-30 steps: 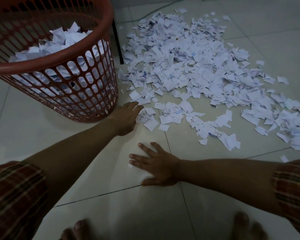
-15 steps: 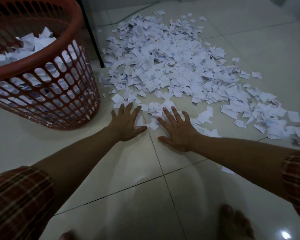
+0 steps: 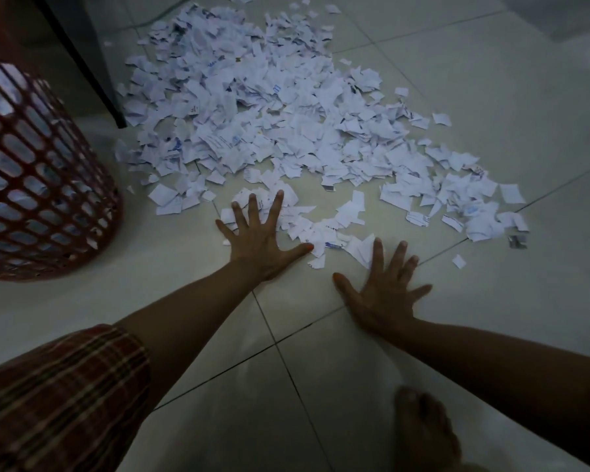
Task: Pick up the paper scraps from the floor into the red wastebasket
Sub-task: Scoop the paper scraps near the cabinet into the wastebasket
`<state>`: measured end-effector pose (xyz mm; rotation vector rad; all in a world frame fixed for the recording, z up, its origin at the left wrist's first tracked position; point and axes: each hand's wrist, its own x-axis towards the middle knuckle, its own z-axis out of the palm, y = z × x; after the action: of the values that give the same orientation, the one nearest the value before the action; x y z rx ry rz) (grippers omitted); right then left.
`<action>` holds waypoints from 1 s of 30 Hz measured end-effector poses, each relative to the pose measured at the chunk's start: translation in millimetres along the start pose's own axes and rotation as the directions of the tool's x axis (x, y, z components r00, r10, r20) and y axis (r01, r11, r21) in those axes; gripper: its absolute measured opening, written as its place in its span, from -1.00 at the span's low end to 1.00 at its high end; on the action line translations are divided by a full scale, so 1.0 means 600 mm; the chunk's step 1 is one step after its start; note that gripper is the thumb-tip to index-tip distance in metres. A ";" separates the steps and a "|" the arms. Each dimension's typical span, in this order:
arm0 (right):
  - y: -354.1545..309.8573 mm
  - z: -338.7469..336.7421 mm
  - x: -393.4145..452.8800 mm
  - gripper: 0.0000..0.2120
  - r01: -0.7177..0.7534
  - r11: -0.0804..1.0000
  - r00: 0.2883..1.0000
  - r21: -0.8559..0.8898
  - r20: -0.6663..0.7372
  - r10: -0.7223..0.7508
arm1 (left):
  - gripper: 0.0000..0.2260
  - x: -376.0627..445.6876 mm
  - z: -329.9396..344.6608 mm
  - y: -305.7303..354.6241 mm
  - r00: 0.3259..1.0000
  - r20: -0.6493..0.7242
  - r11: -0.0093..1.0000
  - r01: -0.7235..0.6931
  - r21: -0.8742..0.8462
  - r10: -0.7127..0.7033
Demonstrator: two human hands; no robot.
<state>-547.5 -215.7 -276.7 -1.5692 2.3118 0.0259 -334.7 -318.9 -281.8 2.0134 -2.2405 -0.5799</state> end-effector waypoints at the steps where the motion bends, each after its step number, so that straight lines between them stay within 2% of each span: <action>1: 0.001 0.004 0.002 -0.04 0.024 1.000 1.000 0.009 0.014 -0.025 | -0.08 0.002 0.005 0.002 1.000 0.006 0.999 -0.006 0.033 0.006; 4: -0.017 0.009 0.014 0.00 0.079 0.996 0.996 0.040 0.027 -0.080 | -0.24 0.004 0.009 -0.009 0.999 -0.032 0.991 -0.023 0.130 0.027; 7: -0.045 0.003 0.040 0.03 0.202 0.978 0.978 0.046 0.033 -0.204 | -0.41 0.008 -0.003 -0.023 0.982 -0.136 0.977 -0.102 0.185 0.128; 10: -0.076 0.002 0.068 0.05 0.317 0.948 0.947 0.038 0.039 -0.318 | -0.55 0.013 -0.014 -0.048 0.955 -0.202 0.968 -0.182 0.170 0.215; 13: -0.107 0.009 0.086 0.05 0.388 0.921 0.921 0.032 0.002 -0.388 | -0.65 0.010 -0.017 -0.068 0.945 -0.204 0.964 -0.234 0.127 0.256; 16: -0.139 0.015 0.104 0.03 0.445 0.895 0.896 0.032 -0.033 -0.444 | -0.67 0.011 -0.022 -0.072 0.950 -0.198 0.968 -0.221 0.122 0.242; 20: -0.163 0.020 0.120 -0.09 0.490 0.872 0.864 -0.008 -0.132 -0.487 | -0.67 0.001 -0.016 -0.069 0.915 -0.349 0.976 -0.156 0.153 0.201; 22: -0.163 0.023 0.125 -0.20 0.505 0.861 0.843 -0.056 -0.183 -0.506 | -0.58 -0.002 -0.007 -0.072 0.901 -0.410 0.988 -0.108 0.109 0.144; 24: -0.162 0.025 0.128 -0.30 0.516 0.854 0.824 -0.068 -0.232 -0.517 | -0.41 0.006 -0.004 -0.082 0.920 -0.376 0.994 -0.103 0.044 0.112; 26: -0.161 0.023 0.129 -0.36 0.528 0.847 0.812 -0.065 -0.254 -0.526 | -0.31 0.020 -0.008 -0.091 0.933 -0.313 0.983 -0.181 0.026 0.180; 30: -0.158 0.020 0.128 -0.48 0.554 0.832 0.791 -0.018 -0.302 -0.533 | -0.36 0.044 -0.008 -0.097 0.938 -0.098 0.941 -0.326 0.089 0.334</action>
<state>-483.7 -319.1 -293.5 -2.2710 1.9251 -0.4606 -282.1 -349.8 -301.0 1.5941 -2.4820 -0.3480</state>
